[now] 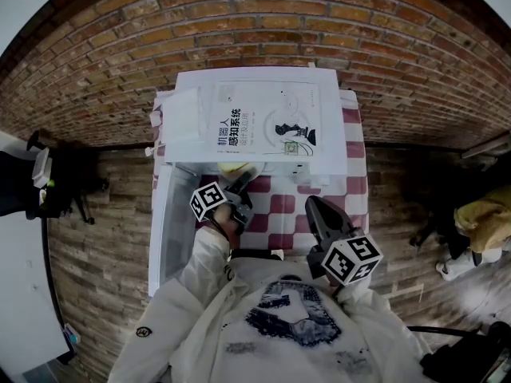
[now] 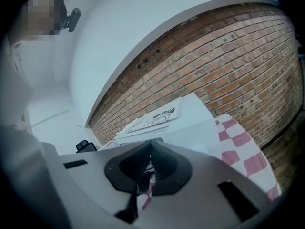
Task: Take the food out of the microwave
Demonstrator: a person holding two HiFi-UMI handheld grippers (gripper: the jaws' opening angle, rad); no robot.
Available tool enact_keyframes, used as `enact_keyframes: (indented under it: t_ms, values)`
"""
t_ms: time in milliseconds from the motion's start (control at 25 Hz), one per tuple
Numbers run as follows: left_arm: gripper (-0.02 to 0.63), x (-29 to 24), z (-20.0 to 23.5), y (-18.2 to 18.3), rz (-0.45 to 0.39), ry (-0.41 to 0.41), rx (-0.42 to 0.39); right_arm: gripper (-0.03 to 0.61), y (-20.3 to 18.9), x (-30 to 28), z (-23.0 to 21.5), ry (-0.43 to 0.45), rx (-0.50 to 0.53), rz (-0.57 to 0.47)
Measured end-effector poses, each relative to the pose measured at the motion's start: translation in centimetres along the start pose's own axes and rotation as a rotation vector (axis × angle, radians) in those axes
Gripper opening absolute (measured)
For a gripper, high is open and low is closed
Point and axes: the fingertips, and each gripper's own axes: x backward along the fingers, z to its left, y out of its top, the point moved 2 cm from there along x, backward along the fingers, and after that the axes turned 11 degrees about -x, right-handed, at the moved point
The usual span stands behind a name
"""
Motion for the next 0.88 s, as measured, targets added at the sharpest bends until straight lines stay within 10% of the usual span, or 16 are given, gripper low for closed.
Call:
enact_keyframes:
  t_ms: [880]
  values:
    - [0.040, -0.69, 0.71, -0.45, -0.022, -0.067, 0.143, 0.014, -0.40, -0.25, 0.07, -0.008, -0.002, 0.009]
